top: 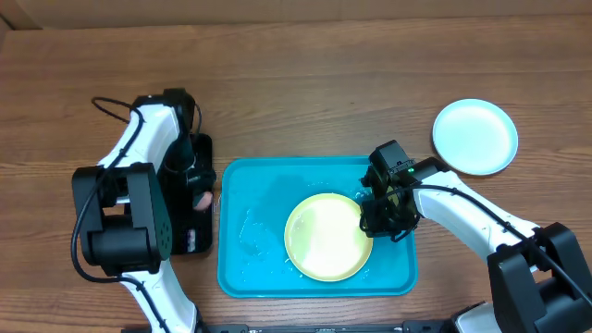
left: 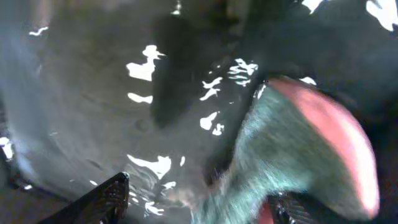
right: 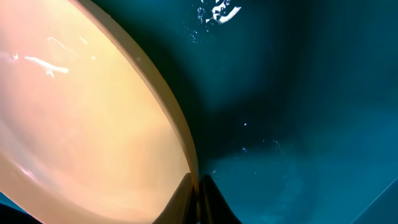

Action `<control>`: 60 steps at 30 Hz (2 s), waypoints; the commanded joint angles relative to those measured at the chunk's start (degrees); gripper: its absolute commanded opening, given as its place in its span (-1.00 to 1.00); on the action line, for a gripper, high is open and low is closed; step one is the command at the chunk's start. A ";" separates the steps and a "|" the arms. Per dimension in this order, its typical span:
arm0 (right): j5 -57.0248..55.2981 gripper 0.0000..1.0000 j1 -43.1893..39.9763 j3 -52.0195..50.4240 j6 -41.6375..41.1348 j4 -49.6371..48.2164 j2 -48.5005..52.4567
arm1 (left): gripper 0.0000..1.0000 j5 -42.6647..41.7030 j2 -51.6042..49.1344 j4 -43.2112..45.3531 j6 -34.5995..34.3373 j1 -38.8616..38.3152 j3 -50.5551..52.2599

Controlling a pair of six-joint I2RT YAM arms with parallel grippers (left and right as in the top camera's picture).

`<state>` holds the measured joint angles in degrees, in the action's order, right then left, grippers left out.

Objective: Clean dirty plates on tray and stack at the side
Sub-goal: 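Return the sponge to the black tray with the left gripper, then lift the yellow plate off the teal tray with the right gripper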

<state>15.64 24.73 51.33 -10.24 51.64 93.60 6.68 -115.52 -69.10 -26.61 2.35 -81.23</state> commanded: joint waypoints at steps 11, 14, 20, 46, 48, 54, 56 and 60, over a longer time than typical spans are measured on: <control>-0.17 -0.92 -0.31 1.27 0.68 -1.18 0.13 | 0.61 -3.98 -0.81 -6.36 4.00 -2.91 -11.69; -0.15 -0.92 -0.31 1.27 0.66 -3.45 0.13 | 0.67 -5.31 -0.48 -7.58 4.66 -3.76 -14.12; -0.17 -0.92 -0.31 1.27 0.68 -7.08 0.13 | 0.79 -5.07 1.36 -10.93 7.82 -6.91 -20.85; -33.46 -0.92 6.64 34.16 3.26 25.38 -0.48 | 0.99 -7.82 1.75 -9.05 8.46 -7.54 -22.73; -35.43 -0.92 8.85 35.08 3.28 26.56 -0.48 | 0.99 -7.80 1.75 -8.96 8.44 -7.54 -22.73; -45.03 -0.92 17.44 35.78 3.48 29.79 -0.46 | 0.99 -7.80 1.75 -8.61 8.46 -7.63 -22.73; -48.59 -0.92 19.74 35.78 3.48 30.49 -0.46 | 0.99 -7.80 1.75 -8.57 8.46 -7.63 -22.73; -56.17 -0.92 24.59 35.78 4.17 31.91 -0.46 | 0.99 -7.78 1.75 -8.31 8.68 -7.63 -22.73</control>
<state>-31.38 46.96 85.34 -6.76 83.33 93.60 -0.49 -115.35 -77.71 -19.25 -5.28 -102.69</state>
